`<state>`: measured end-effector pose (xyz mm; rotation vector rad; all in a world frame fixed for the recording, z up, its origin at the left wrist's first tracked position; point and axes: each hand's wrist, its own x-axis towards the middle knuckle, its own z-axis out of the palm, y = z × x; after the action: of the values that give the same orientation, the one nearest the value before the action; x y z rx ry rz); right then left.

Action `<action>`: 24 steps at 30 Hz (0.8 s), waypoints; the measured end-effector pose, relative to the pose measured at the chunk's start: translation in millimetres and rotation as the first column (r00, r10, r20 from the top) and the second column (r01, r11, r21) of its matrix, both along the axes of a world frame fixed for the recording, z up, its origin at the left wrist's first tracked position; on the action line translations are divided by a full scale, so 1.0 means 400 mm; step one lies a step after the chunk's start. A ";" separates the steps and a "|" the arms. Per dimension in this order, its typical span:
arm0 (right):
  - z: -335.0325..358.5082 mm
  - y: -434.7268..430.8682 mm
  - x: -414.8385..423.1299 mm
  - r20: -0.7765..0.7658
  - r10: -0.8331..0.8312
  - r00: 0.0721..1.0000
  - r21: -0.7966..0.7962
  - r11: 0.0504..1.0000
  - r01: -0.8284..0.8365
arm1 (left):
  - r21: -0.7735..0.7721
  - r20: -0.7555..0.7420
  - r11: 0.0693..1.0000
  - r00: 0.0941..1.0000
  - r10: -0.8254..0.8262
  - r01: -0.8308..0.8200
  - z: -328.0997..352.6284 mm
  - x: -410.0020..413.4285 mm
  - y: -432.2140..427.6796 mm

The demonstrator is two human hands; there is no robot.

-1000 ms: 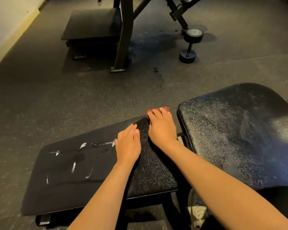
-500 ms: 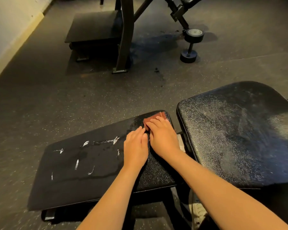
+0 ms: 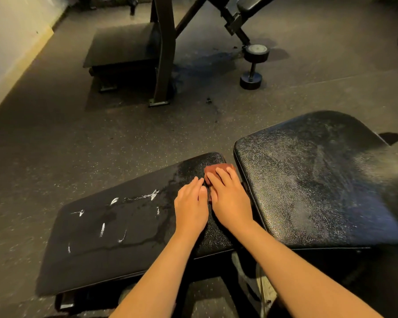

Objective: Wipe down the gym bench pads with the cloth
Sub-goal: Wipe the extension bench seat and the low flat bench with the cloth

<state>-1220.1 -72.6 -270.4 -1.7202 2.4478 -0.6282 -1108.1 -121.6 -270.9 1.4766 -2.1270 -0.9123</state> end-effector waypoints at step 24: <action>0.009 -0.106 -0.058 0.033 0.035 0.999 0.151 0.988 -0.040 | -0.074 -0.048 0.992 0.994 0.097 -0.101 -0.035 -0.024 0.011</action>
<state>-1243.2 -115.0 -266.7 -1.6818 2.3694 -0.4479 -1117.5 -117.2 -285.0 1.4961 -2.0150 -0.8116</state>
